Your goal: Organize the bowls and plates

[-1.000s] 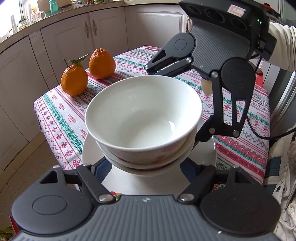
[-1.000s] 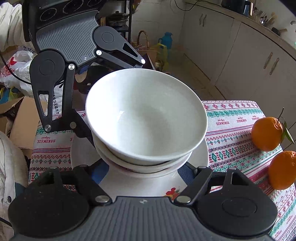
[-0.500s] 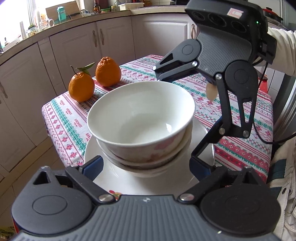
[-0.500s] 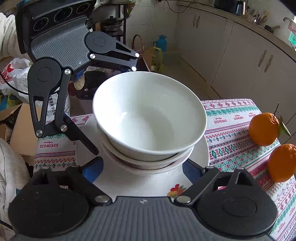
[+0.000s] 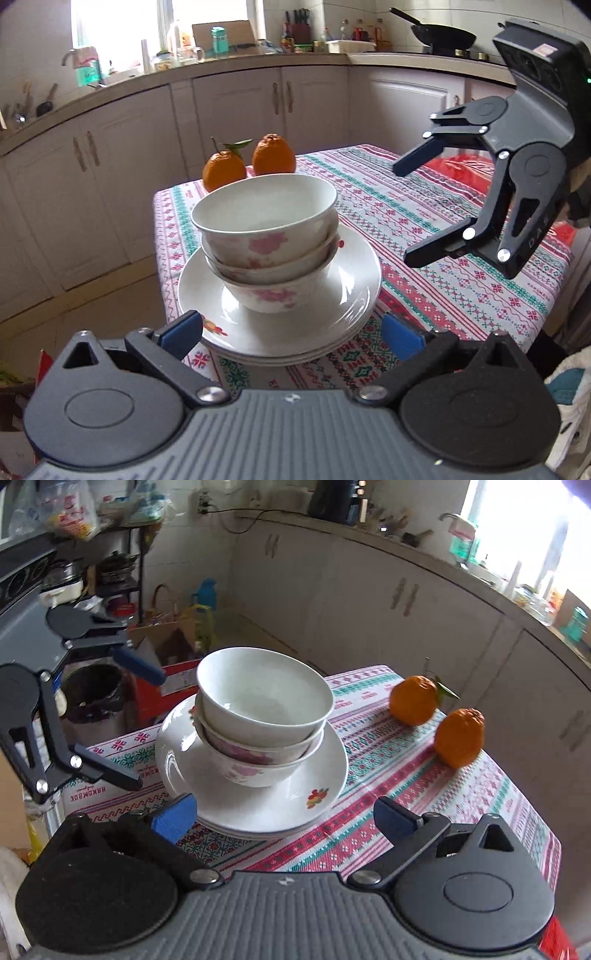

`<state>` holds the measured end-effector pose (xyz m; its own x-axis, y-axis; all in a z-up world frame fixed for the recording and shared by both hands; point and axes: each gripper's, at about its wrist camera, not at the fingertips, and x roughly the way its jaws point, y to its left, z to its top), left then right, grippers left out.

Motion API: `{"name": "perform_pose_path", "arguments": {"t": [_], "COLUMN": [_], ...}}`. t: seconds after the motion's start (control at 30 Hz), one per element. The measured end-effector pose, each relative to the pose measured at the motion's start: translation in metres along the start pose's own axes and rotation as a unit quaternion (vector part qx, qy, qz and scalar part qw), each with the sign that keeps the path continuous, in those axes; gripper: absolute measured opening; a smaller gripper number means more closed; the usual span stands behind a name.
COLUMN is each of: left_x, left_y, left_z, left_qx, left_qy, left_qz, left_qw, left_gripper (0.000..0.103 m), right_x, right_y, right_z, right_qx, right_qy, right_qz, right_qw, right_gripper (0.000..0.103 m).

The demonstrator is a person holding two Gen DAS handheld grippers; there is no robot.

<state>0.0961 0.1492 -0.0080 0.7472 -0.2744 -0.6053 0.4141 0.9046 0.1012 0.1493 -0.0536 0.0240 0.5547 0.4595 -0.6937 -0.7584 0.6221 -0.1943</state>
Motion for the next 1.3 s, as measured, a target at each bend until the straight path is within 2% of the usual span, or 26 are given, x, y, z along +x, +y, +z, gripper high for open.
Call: {"name": "perform_pose_path", "arguments": {"t": [0.07,0.13,0.2,0.27,0.37,0.43,0.6,0.8,1.3], "left_x": [-0.005,-0.009,-0.014,-0.023,-0.037,-0.047,-0.066,-0.078,-0.079], "left_y": [-0.018,-0.04,-0.06,-0.072,-0.082,-0.088,-0.104,-0.109,-0.11], "left_z": [-0.004,-0.006,-0.007,-0.007,-0.002,0.004,0.019,0.027,0.025], "left_qx": [-0.001,-0.007,-0.014,-0.043,-0.106,-0.144,-0.151,-0.164,-0.179], "left_qy": [-0.004,-0.008,-0.021,-0.039,-0.049,-0.051,-0.049,-0.057,-0.052], "left_qz": [0.038,0.094,0.134,0.136,0.15,0.174,0.227,0.231,0.244], "left_qw": [0.9993,0.9955,0.9907,0.989,0.9818,0.9729,0.9608,0.9573,0.9517], "left_gripper": [0.102,0.102,0.102,0.102,0.102,0.102,0.102,0.102,0.102], "right_x": [-0.01,-0.017,-0.026,-0.035,-0.048,-0.059,-0.086,-0.109,-0.112], "right_y": [0.003,0.007,0.013,0.018,0.02,0.025,0.034,0.035,0.038], "right_z": [-0.012,-0.021,-0.033,-0.043,-0.054,-0.06,-0.057,-0.051,-0.048], "right_qx": [0.046,0.085,0.125,0.164,0.212,0.214,0.201,0.208,0.219], "right_qy": [-0.008,-0.008,-0.009,-0.011,-0.014,-0.009,-0.027,-0.058,-0.063], "right_qz": [-0.037,-0.067,-0.105,-0.121,-0.144,-0.165,-0.203,-0.215,-0.215], "right_qw": [0.998,0.994,0.987,0.979,0.967,0.963,0.958,0.952,0.95], "right_gripper": [0.103,0.103,0.103,0.103,0.103,0.103,0.103,0.103,0.103]}}
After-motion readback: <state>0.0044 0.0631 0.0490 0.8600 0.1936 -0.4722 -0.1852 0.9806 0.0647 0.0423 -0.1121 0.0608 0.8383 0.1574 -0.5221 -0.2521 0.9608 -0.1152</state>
